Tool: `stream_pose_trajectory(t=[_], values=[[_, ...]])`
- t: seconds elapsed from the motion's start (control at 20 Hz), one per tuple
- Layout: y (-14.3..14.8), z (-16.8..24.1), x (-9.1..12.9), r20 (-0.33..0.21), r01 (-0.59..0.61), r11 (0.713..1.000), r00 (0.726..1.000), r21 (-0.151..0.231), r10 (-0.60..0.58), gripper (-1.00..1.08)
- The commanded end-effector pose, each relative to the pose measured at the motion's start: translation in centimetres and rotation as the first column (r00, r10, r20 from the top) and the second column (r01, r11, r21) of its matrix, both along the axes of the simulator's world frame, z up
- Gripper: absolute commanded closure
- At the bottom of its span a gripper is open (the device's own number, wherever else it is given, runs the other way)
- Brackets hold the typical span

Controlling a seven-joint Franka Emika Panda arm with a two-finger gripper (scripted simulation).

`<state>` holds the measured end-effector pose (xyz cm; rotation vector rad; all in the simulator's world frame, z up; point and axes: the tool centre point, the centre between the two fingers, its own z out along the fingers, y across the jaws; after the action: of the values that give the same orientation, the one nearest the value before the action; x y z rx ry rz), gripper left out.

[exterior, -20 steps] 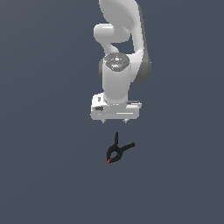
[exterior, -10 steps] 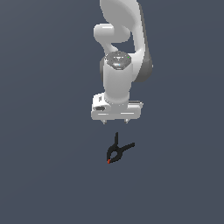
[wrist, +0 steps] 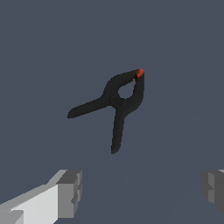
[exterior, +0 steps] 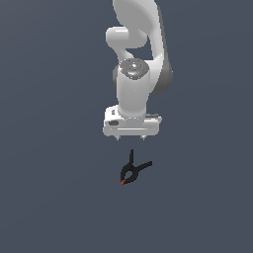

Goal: Pick up the object and move it to a goal position.

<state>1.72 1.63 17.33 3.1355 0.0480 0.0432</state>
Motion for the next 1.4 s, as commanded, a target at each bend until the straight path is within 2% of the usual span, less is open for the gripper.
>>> stream_pose_trajectory(t=[0.0,0.4,0.65,0.9,1.35], values=[[0.0,-0.2,0.2,-0.001,0.015,1.0,1.0,0.001,-0.015,-0.92],[0.2,-1.7,1.5,-0.006,0.128,0.992,0.992,0.007,-0.128,-0.92],[0.4,-3.3,2.8,-0.012,0.241,0.97,0.97,0.01,-0.241,-0.92],[0.6,-5.4,4.2,-0.018,0.372,0.928,0.928,0.012,-0.371,-0.92],[1.0,-8.7,6.0,-0.026,0.554,0.832,0.832,0.008,-0.554,-0.92]])
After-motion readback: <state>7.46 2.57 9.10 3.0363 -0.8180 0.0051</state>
